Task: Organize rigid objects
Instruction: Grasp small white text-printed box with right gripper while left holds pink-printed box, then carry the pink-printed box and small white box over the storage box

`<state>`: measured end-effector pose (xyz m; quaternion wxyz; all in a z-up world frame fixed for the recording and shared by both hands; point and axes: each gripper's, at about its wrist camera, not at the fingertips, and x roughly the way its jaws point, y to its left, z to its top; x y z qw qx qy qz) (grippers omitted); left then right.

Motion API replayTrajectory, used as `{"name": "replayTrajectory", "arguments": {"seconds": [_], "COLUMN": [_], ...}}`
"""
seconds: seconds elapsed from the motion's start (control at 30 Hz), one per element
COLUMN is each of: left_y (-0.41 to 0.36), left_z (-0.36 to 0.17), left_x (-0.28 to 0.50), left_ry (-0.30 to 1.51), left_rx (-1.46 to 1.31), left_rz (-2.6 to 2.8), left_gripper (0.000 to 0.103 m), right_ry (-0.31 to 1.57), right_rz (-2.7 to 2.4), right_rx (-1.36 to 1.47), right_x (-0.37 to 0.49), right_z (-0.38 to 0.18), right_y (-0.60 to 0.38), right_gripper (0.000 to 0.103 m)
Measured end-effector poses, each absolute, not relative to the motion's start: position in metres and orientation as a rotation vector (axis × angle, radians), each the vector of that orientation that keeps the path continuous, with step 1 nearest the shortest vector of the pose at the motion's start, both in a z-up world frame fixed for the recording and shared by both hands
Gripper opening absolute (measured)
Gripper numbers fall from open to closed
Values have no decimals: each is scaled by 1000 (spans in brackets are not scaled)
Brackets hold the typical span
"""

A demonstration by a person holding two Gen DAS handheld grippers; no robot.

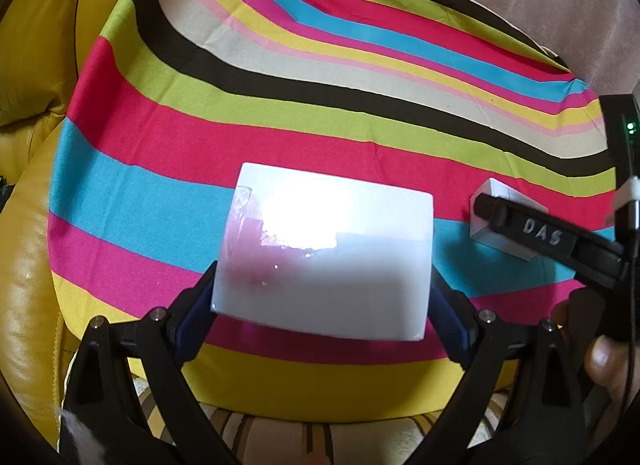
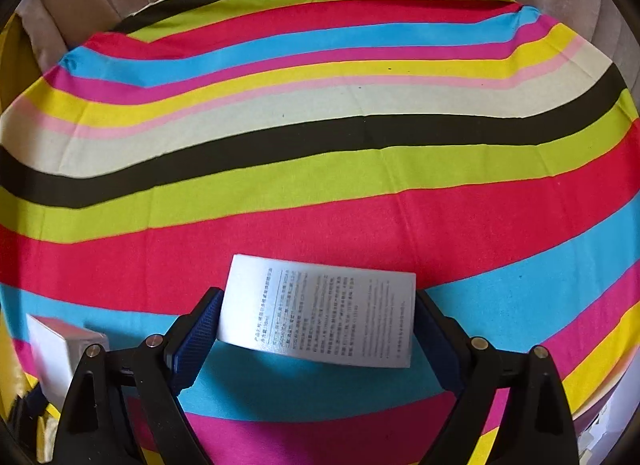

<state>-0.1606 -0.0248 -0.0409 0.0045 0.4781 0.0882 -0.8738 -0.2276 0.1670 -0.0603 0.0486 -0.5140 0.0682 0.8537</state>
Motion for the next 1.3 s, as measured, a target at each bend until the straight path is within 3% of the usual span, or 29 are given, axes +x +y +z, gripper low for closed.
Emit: {"name": "replayTrajectory", "arguments": {"seconds": [0.3, 1.3], "left_y": [-14, 97], "left_z": [-33, 16], "left_x": [-157, -112], "left_ry": [221, 32], "left_rx": [1465, 1555], "left_rz": [-2806, -3041], "left_gripper": [94, 94], "right_ry": [135, 263], "right_rz": [2648, 2596], "right_rx": [-1506, -1277], "right_x": [-204, -84], "right_z": [-42, 22], "right_y": [179, 277], "right_gripper": [90, 90]}}
